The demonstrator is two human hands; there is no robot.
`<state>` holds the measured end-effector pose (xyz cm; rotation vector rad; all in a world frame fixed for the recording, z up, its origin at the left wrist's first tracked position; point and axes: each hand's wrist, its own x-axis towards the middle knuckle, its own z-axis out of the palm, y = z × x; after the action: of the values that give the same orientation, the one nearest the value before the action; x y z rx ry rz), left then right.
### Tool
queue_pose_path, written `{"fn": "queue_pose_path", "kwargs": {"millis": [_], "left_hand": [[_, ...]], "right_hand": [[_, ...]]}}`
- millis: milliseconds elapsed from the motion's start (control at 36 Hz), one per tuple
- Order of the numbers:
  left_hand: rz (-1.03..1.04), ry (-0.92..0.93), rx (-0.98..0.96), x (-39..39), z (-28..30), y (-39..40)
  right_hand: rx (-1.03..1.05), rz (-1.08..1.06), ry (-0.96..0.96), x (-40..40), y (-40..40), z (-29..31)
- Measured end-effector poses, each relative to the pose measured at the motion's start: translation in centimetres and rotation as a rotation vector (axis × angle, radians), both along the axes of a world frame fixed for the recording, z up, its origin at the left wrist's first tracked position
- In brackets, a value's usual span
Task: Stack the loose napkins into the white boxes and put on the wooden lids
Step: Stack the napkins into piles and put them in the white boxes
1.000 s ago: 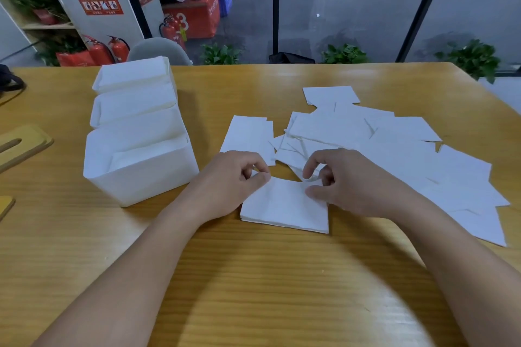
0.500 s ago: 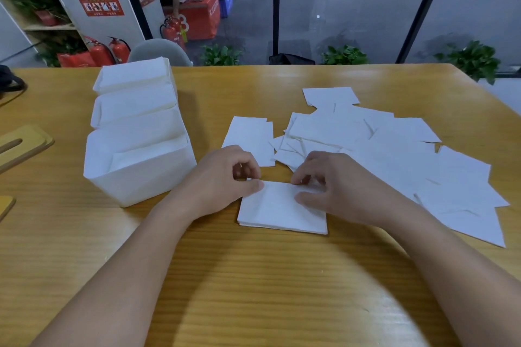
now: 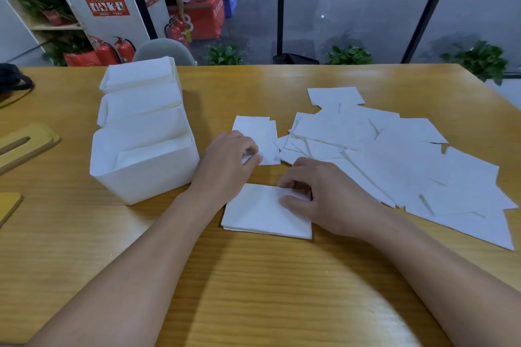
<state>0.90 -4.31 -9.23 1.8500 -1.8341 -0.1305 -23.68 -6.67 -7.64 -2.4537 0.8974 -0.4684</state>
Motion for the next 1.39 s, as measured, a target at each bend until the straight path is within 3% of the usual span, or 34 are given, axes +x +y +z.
{"fn": "queue_pose_path", "kwargs": {"millis": [278,389,528,694,861,1056,1222,1389], "left_hand": [[0.015,-0.032,-0.114,-0.2,0.0,0.0],[-0.085,0.125,-0.159,-0.8,1.6,1.7],[-0.282,0.418,0.044,-1.5,3.4,3.8],[-0.353,0.567,0.087,-1.5,4.0,4.0],[-0.278,0.553,0.079,-1.9,3.4,4.2],[-0.224,0.539,-0.062,-1.6,3.0,3.7],[-0.152,0.597,-0.162,-1.0,3.6,3.7],[-0.163,0.693,-0.072,1.0,4.6,3.8]], "right_hand": [[-0.016,-0.006,-0.015,0.0,-0.2,-0.1],[-0.08,-0.104,-0.119,-0.1,-0.5,-0.3],[-0.155,-0.224,-0.169,-0.5,-1.2,-0.1],[-0.284,-0.251,-0.187,-1.0,-2.1,-0.5],[-0.245,-0.279,-0.217,-0.8,-1.8,0.1],[-0.281,-0.306,-0.269,-1.1,-1.6,0.7],[-0.181,-0.354,-0.354,-1.9,-2.0,1.6],[0.197,-0.248,-0.492,-2.2,-1.6,3.1]]}}
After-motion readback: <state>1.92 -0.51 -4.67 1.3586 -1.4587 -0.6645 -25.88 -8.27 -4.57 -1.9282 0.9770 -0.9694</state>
